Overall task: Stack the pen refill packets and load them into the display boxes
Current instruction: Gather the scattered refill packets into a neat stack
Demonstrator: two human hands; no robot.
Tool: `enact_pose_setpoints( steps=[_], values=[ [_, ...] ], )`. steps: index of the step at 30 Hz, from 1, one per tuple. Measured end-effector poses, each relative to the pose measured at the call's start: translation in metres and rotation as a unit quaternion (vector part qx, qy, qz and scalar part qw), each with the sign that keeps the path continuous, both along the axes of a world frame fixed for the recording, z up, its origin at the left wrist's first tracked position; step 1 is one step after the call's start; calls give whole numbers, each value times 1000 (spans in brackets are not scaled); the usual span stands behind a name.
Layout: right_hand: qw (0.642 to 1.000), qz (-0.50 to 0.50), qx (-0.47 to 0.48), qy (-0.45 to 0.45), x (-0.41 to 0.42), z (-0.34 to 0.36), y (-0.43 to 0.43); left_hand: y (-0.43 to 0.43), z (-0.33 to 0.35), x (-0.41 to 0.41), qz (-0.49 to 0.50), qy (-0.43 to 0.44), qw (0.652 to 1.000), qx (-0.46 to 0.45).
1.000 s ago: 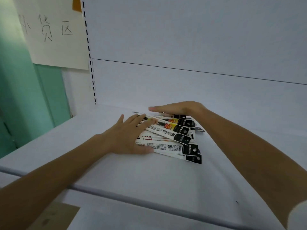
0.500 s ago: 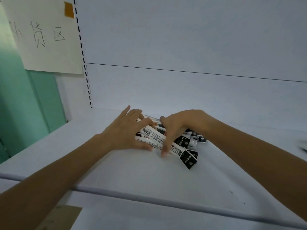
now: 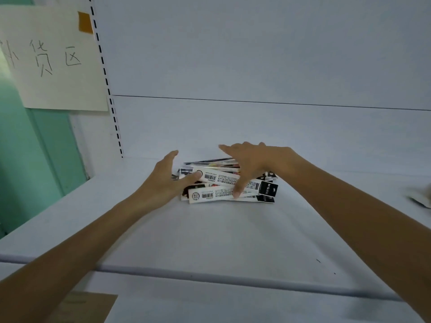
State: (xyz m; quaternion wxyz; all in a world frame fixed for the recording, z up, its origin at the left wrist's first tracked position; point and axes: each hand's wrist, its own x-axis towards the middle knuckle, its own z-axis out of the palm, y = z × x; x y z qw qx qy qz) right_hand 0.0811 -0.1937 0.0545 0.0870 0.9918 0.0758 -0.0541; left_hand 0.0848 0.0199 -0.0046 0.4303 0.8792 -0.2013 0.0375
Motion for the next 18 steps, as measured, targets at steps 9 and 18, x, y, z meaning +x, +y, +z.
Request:
enact_pose_setpoints(
  steps=[9, 18],
  values=[
    [992, 31, 114, -51, -31, -31, -9, -17, -13, 5, 6, 104, 992, -75],
    [971, -52, 171, -159, -53, -71, 14, -35, -11, 10, -13, 114, 993, -41]
  ],
)
